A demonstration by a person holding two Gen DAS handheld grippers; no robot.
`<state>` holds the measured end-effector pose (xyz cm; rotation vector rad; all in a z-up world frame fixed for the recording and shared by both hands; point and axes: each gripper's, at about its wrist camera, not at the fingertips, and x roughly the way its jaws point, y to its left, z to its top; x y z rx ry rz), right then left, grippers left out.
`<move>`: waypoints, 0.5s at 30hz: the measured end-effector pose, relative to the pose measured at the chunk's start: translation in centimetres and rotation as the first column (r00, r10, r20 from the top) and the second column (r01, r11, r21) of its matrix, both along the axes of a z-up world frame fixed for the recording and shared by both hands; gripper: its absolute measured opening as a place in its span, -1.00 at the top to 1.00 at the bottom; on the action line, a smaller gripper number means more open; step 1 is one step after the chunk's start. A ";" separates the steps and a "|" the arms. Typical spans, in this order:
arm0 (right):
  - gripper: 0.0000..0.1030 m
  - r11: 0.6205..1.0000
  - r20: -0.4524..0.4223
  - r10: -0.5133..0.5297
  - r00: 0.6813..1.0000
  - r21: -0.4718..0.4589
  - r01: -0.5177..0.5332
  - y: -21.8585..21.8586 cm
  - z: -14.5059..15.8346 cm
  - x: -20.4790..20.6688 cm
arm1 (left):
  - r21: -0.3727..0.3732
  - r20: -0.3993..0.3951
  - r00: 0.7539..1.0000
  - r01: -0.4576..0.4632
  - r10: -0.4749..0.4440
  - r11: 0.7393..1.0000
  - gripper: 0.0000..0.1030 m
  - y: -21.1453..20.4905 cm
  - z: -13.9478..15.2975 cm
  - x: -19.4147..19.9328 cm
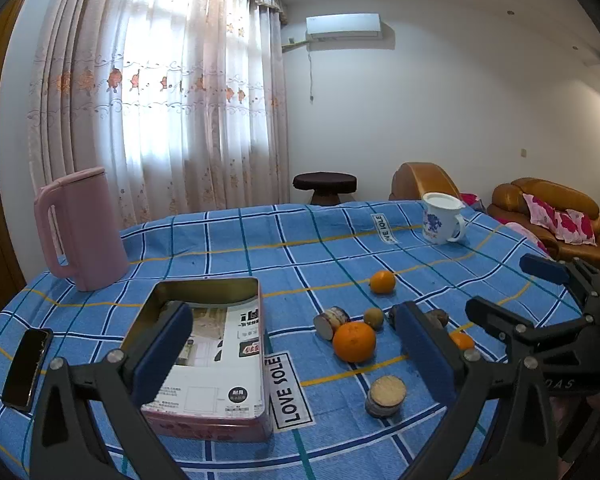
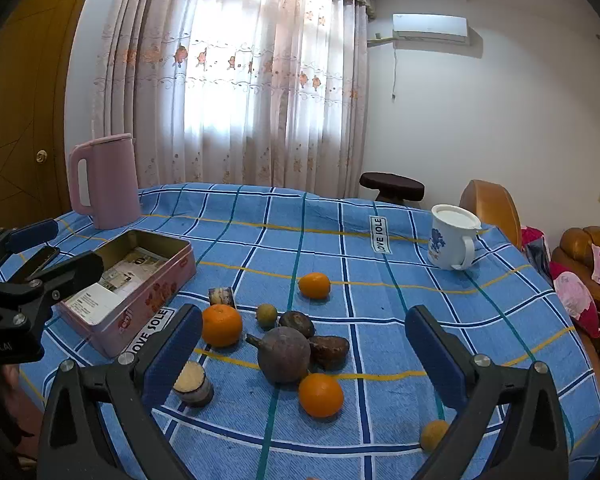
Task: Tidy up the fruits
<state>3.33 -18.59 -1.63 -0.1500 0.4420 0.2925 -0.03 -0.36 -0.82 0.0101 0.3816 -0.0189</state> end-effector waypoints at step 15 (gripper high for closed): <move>-0.98 1.000 -0.003 0.000 1.000 0.001 0.000 -0.2 -0.2 0.0 | 0.003 -0.005 1.000 0.004 -0.004 1.000 -1.00 -0.4 -0.2 0.0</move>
